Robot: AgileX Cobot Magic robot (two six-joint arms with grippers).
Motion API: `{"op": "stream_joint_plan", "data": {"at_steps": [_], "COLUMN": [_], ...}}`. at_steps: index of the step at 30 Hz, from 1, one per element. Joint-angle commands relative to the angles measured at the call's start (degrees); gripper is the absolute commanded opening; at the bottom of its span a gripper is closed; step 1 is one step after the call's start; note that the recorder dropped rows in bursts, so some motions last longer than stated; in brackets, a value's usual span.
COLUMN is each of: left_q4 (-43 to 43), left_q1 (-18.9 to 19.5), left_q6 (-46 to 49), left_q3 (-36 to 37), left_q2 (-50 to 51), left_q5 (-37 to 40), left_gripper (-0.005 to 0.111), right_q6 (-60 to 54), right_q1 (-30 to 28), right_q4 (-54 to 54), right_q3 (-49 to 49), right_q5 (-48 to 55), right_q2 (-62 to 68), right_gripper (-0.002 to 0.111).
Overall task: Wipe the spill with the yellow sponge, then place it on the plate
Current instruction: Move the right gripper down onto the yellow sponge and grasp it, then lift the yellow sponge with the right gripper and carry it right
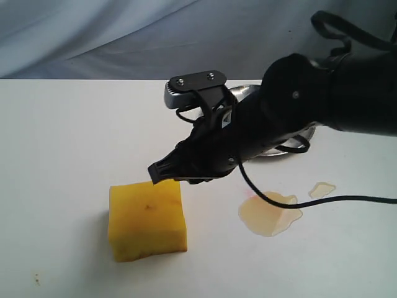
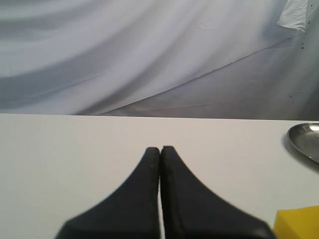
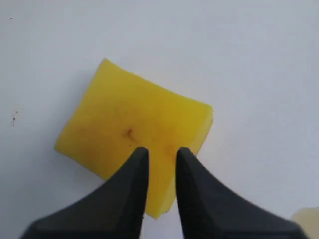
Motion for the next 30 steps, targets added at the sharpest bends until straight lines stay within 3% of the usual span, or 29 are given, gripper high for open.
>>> {"op": "stream_joint_plan", "data": {"at_steps": [1,4,7,30], "left_q4": [0.0,0.0,0.0,0.0], "left_q1": [0.0,0.0,0.0,0.0], "left_q6": [-0.2,-0.2,-0.2,-0.2], "left_q3": [0.3,0.3,0.3,0.3], "left_q2": [-0.1,-0.1,-0.1,-0.1], "left_q5": [-0.2,-0.2,-0.2,-0.2], "left_gripper": [0.001,0.001,0.001,0.001], "right_q6": [-0.7,1.6,6.3,8.4], "right_q1": [1.7,1.7,1.7,2.2], "right_q4": [0.4,0.2,0.2,3.4], "right_q3": [-0.2,-0.2,-0.2,-0.2], "right_q5": [-2.9,-5.5,-7.7,-8.5], "right_q2": [2.8,4.5,6.1,14.5], "right_gripper": [0.05,0.07,0.079,0.079]}}
